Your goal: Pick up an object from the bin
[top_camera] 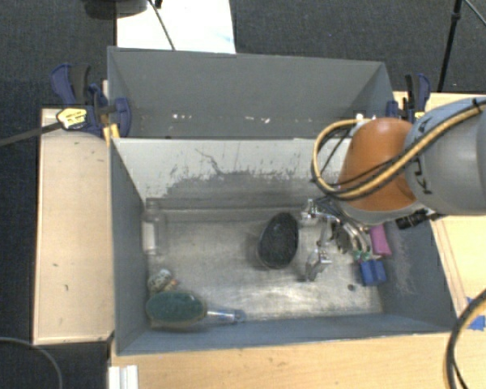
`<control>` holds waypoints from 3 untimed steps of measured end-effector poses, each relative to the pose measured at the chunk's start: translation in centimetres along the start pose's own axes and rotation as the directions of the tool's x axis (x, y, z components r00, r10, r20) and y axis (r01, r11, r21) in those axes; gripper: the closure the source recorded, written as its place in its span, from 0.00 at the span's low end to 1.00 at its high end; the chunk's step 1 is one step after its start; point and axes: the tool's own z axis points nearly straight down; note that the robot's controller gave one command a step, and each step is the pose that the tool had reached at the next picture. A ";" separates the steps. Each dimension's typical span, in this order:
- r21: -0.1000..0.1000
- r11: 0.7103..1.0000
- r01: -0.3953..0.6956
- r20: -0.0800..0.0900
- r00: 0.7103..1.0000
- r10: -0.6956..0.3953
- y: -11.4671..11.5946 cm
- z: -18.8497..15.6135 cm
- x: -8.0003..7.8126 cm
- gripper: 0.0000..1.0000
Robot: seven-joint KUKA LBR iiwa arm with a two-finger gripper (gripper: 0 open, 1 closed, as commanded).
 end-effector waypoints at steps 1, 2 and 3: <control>0.002 0.983 -0.186 0.000 0.983 0.186 6.3 -0.2 -2.1 0.00; 0.000 0.998 0.067 0.002 0.998 -0.067 11.0 -0.3 0.0 0.00; 0.000 0.967 0.254 -0.008 0.967 -0.254 7.2 -4.6 3.7 0.00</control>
Offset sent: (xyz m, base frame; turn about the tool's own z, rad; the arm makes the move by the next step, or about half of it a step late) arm 0.0180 0.0630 -0.0009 0.1872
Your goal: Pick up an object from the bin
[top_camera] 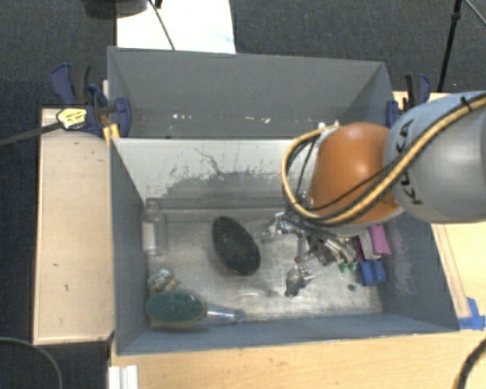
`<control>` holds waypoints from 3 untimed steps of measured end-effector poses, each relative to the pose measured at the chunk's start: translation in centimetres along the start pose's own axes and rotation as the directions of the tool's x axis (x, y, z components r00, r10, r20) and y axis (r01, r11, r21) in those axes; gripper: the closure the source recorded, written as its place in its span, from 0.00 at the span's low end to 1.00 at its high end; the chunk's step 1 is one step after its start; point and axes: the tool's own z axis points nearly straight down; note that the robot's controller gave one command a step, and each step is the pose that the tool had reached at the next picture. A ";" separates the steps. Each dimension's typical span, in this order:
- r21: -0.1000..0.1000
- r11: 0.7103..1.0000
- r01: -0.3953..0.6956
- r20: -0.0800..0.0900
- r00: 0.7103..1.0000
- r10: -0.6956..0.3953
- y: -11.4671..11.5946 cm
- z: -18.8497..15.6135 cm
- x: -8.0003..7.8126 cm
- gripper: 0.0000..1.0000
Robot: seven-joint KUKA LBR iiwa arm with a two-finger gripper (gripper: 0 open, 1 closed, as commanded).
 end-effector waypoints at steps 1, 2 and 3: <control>-0.002 0.987 -0.163 0.005 0.987 0.163 2.3 4.4 -6.3 0.00; -0.005 0.945 -0.328 0.005 0.945 0.328 8.3 -1.8 -6.8 0.00; 0.000 0.910 -0.415 -0.005 0.910 0.415 7.3 4.1 -6.1 0.00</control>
Offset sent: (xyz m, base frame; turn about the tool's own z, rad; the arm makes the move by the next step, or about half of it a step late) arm 0.0525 0.0363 -0.0467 0.1642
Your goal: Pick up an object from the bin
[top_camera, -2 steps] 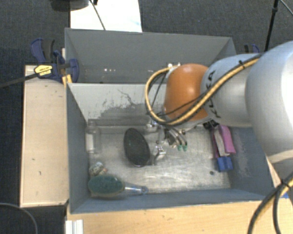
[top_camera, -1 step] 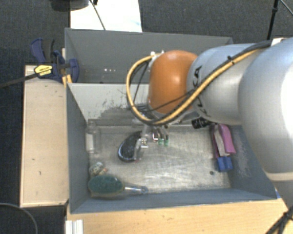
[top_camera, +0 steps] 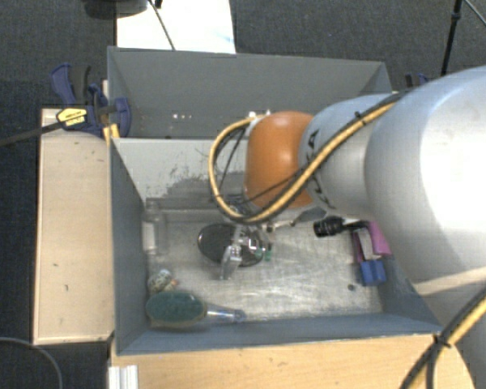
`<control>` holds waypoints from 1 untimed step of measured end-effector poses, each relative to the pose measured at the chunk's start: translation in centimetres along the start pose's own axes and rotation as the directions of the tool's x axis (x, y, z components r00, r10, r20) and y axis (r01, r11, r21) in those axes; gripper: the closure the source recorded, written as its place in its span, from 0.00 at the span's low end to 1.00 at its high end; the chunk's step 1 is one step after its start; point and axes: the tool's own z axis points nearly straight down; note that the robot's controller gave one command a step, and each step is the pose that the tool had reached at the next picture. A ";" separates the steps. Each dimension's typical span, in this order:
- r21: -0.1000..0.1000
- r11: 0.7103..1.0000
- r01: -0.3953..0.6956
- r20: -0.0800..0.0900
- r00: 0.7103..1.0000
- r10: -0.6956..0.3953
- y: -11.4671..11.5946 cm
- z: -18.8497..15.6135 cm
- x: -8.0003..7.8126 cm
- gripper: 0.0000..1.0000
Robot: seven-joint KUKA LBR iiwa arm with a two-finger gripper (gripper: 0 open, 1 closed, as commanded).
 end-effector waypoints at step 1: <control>-0.003 1.000 0.004 0.008 1.000 -0.004 0.1 -0.5 -0.2 1.00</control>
Offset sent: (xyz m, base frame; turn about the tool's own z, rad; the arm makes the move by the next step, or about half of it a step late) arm 0.0000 0.0000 0.0000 0.0000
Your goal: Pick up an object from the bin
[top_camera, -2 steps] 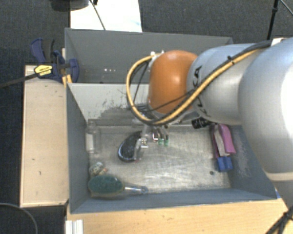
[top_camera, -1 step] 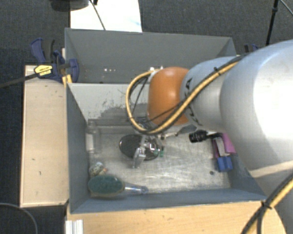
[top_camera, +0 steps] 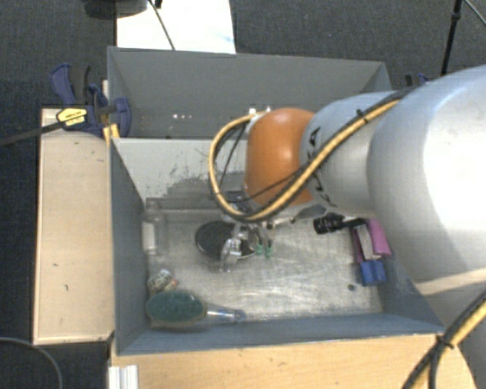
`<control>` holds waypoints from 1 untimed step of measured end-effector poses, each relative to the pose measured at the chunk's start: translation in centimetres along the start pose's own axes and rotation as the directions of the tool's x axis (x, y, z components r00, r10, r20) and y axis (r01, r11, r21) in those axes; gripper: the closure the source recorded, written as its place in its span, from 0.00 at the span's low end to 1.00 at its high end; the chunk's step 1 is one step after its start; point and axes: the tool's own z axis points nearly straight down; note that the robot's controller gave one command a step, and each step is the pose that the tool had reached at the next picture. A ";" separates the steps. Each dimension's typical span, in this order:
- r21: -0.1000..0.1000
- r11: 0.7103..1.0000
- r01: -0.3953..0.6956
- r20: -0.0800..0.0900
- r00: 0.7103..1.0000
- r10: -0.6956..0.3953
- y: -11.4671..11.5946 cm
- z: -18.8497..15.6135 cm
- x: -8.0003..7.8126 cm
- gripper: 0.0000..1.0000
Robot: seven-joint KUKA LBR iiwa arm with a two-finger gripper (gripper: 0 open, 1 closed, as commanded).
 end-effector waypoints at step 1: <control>0.000 0.984 0.180 0.003 0.984 -0.180 0.4 -11.4 0.1 1.00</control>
Offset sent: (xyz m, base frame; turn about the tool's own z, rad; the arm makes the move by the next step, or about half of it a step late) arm -0.0023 0.0033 0.1097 -0.1802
